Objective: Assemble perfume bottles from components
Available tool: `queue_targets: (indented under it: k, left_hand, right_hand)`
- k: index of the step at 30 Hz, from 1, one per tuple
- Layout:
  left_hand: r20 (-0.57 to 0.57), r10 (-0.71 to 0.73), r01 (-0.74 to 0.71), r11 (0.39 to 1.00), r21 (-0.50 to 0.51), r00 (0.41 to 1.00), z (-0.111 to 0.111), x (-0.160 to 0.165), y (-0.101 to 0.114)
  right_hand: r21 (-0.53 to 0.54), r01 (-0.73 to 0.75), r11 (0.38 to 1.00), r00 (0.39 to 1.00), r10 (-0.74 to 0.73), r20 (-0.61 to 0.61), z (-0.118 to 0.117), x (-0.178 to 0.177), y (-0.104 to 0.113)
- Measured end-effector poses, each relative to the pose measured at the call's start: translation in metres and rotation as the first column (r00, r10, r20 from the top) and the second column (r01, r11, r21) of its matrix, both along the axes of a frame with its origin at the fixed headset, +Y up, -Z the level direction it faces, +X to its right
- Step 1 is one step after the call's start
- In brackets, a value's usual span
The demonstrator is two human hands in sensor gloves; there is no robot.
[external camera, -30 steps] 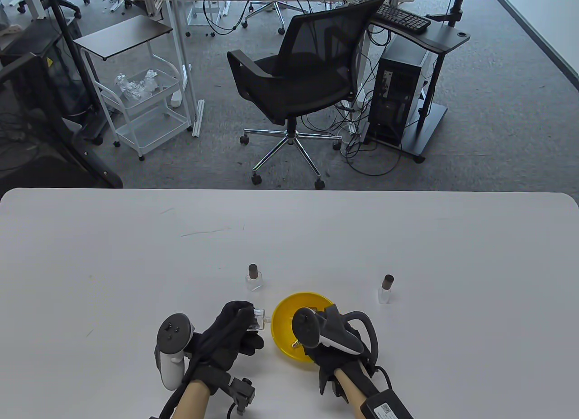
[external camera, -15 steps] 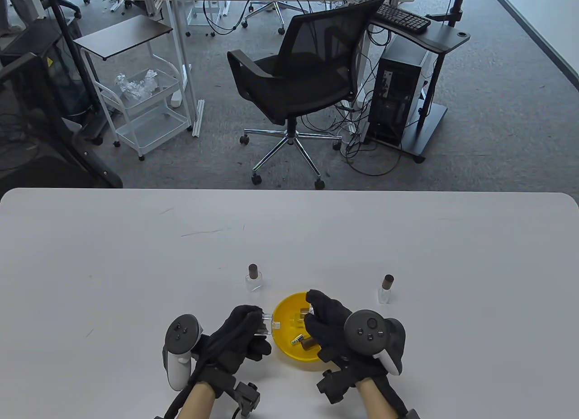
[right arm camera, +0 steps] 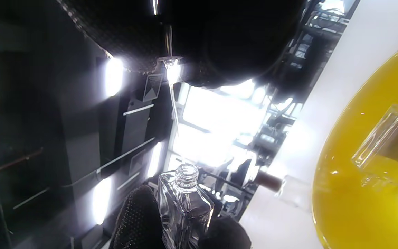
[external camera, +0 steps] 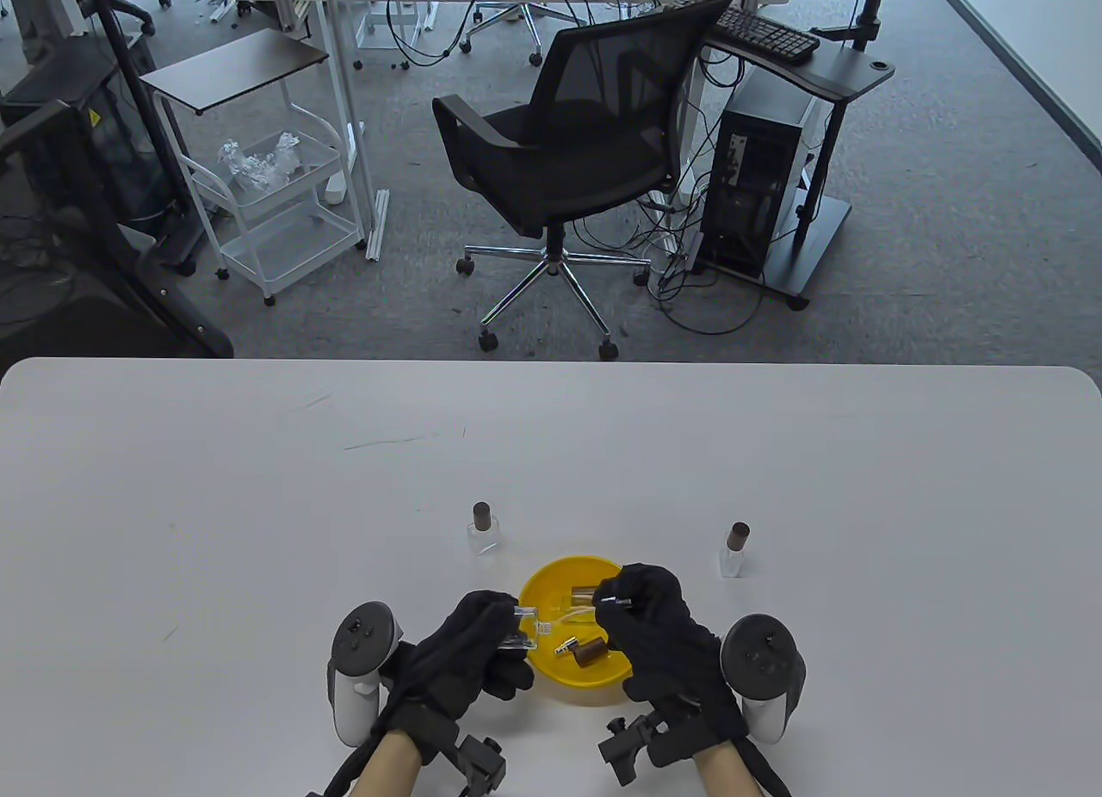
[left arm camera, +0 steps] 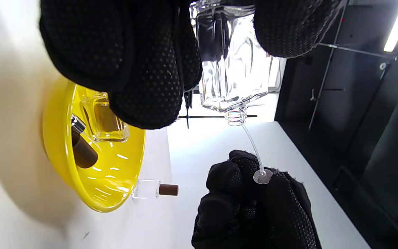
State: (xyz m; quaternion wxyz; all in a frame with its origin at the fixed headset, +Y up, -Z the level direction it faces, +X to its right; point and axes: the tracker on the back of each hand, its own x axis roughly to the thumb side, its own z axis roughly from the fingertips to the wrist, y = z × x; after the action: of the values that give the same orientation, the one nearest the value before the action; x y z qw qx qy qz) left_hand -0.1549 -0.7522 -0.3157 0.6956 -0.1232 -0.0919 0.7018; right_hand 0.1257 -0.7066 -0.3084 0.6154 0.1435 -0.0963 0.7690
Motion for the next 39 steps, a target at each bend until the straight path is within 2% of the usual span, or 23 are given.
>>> queue_targets:
  k: [9,22,33,39]
  left_hand:
    - [0.000,0.119,-0.119,0.993,-0.029,0.993,-0.001,-0.003,-0.003]
    - [0.029,0.120,-0.119,0.992,-0.031,0.992,-0.002,-0.001,-0.003]
    - [0.081,0.123,-0.121,0.992,-0.028,0.989,-0.001,0.007,-0.003]
    - [0.087,0.135,-0.133,0.991,-0.024,0.987,-0.001,0.007,-0.002]
  right_hand:
    - [0.006,0.047,0.999,0.999,-0.047,-0.008,0.002,-0.001,-0.002]
    - [0.012,0.002,1.000,1.000,-0.002,-0.024,0.003,-0.012,-0.006]
    - [0.150,-0.133,0.980,0.991,0.134,0.005,0.012,-0.027,-0.002]
    - [0.220,-0.214,0.952,0.973,0.228,-0.037,0.014,-0.033,0.002]
